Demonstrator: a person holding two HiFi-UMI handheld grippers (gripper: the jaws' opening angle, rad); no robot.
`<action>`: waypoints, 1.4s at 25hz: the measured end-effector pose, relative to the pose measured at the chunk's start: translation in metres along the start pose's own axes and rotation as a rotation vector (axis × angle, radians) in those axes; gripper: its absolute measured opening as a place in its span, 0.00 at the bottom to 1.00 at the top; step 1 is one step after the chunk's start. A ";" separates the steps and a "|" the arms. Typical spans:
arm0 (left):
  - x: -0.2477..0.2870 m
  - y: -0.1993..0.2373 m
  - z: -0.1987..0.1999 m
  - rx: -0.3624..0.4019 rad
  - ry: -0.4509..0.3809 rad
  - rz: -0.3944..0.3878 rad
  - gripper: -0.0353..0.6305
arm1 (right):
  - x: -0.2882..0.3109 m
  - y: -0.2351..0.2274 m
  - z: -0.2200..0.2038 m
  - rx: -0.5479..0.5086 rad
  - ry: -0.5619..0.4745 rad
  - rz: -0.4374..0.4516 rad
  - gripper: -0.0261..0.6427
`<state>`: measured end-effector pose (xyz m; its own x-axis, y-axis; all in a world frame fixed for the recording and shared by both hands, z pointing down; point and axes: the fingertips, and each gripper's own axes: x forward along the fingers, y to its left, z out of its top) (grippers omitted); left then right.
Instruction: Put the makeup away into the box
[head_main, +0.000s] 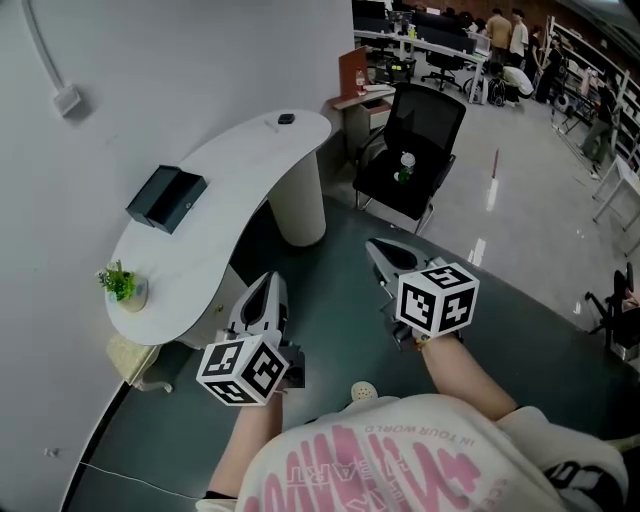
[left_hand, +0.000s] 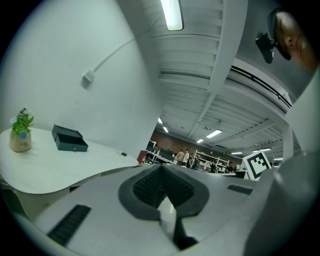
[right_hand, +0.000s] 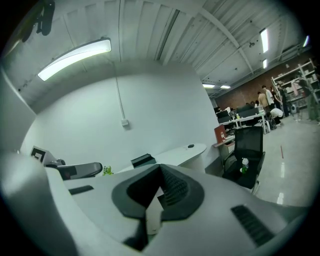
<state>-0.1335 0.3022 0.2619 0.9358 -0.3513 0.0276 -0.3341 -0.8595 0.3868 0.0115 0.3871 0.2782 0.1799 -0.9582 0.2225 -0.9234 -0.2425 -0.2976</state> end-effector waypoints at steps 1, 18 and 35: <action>0.011 -0.001 0.003 0.008 -0.016 0.003 0.05 | 0.007 -0.009 0.007 -0.001 -0.004 0.006 0.04; 0.090 0.025 -0.050 0.032 0.087 0.143 0.06 | 0.057 -0.093 -0.014 0.005 0.117 0.038 0.04; 0.234 0.107 -0.013 0.009 0.086 0.073 0.06 | 0.195 -0.148 0.031 0.026 0.128 -0.017 0.04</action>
<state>0.0517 0.1330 0.3220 0.9149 -0.3805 0.1350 -0.4028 -0.8362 0.3722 0.1932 0.2318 0.3367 0.1491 -0.9271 0.3439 -0.9113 -0.2638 -0.3160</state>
